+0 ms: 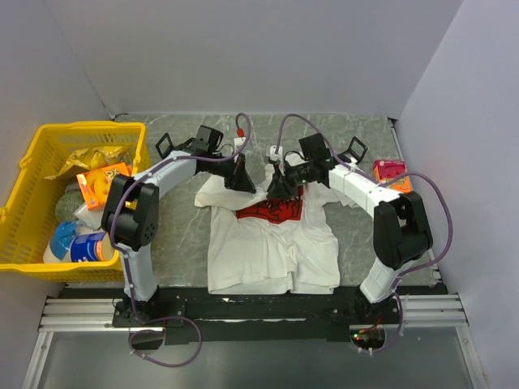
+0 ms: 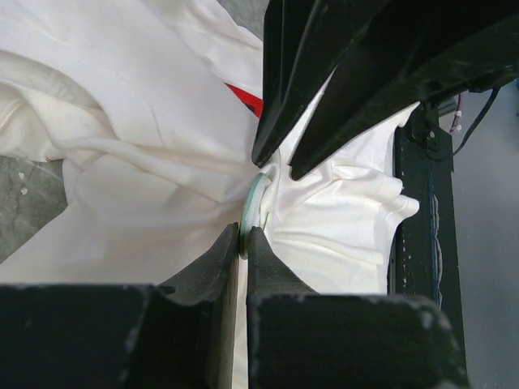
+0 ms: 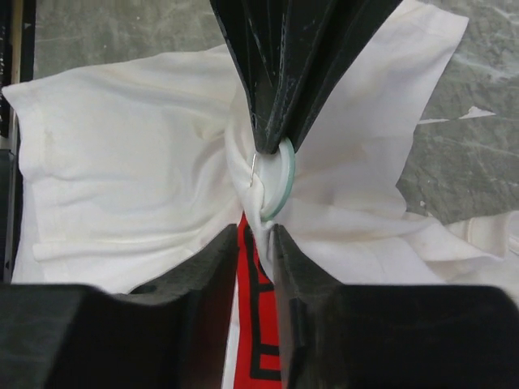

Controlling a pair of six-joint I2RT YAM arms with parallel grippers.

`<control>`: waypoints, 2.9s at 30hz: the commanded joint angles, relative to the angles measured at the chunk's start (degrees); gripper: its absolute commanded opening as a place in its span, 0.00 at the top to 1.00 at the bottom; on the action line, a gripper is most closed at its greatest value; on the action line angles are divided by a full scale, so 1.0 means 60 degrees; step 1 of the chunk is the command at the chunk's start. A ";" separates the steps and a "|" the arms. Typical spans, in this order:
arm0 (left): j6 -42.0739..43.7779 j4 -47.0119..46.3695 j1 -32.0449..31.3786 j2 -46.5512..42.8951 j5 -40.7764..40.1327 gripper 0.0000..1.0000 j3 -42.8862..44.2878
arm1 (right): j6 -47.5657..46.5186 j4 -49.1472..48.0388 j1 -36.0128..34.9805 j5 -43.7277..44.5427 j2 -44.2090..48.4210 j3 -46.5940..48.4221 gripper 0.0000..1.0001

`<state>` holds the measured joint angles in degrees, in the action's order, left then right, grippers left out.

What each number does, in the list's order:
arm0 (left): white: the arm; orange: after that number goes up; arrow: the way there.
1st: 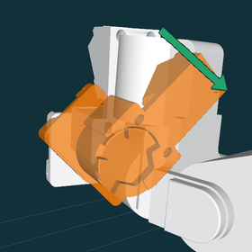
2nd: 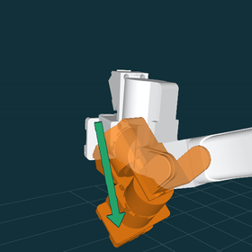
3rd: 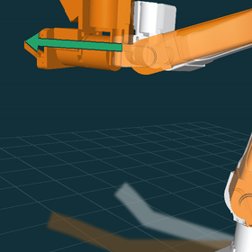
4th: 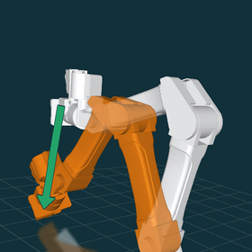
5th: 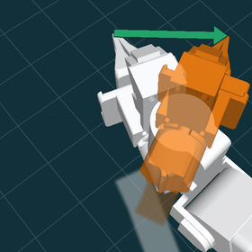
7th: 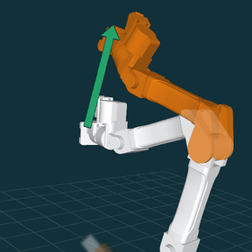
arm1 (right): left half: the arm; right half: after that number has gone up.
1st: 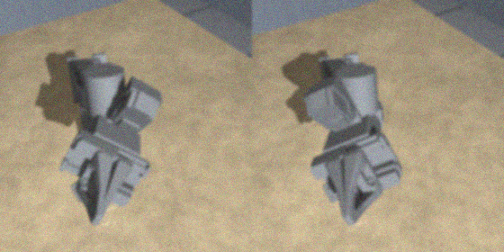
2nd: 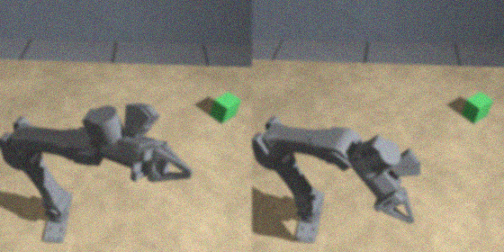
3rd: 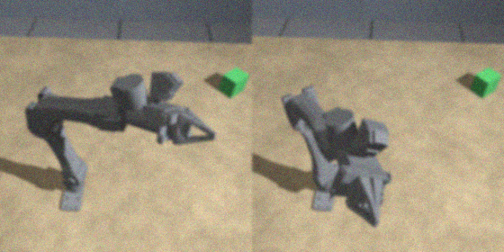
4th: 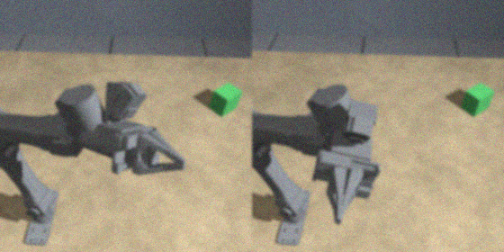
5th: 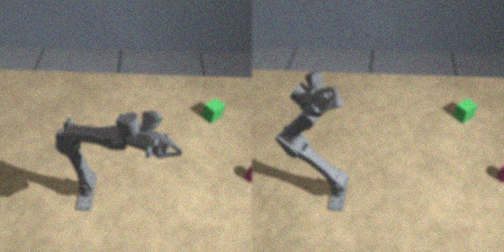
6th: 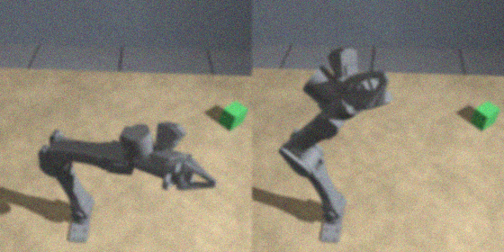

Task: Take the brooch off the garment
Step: Open the brooch on the clothes.

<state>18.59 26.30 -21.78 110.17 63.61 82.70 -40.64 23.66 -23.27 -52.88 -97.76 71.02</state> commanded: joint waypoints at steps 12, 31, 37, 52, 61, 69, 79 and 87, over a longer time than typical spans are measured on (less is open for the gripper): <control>-0.0579 -0.1029 0.0041 -0.0373 0.0077 0.99 -0.0262 | -0.0126 0.0627 0.0640 -0.1542 0.0325 0.0731 0.43; -0.0404 -0.0898 -0.0032 -0.0593 0.0120 0.99 -0.0262 | 0.1790 -0.0953 0.0934 -0.2246 0.0750 0.0556 0.22; -0.0183 -0.0737 -0.0149 -0.0710 0.0208 0.99 -0.0277 | 0.2701 -0.1803 0.0934 -0.1836 0.0678 0.0365 0.20; -0.0169 -0.0854 -0.0413 -0.0959 0.0179 0.99 -0.0453 | 0.3185 -0.1834 0.0597 -0.1616 -0.0114 0.0541 0.34; -0.0096 -0.0810 -0.0442 -0.0974 0.0267 0.99 -0.0453 | 0.3127 -0.1746 0.0596 -0.1147 -0.0436 0.0599 0.38; -0.0154 -0.0912 -0.0442 -0.1062 0.0325 0.99 -0.0526 | 0.2980 -0.1629 0.0553 -0.1308 -0.0568 0.0614 0.43; -0.0169 -0.0913 -0.0442 -0.1033 0.0384 0.99 -0.0511 | 0.2717 -0.1321 0.0421 -0.1382 -0.0743 0.0672 0.46; -0.0154 -0.0898 -0.0442 -0.1018 0.0369 0.99 -0.0496 | 0.2555 -0.1160 0.0260 -0.1367 -0.0817 0.0746 0.52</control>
<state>16.75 21.82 -23.99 106.98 62.72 79.68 -23.88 16.14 -20.88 -60.27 -101.75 72.97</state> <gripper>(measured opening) 0.105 0.533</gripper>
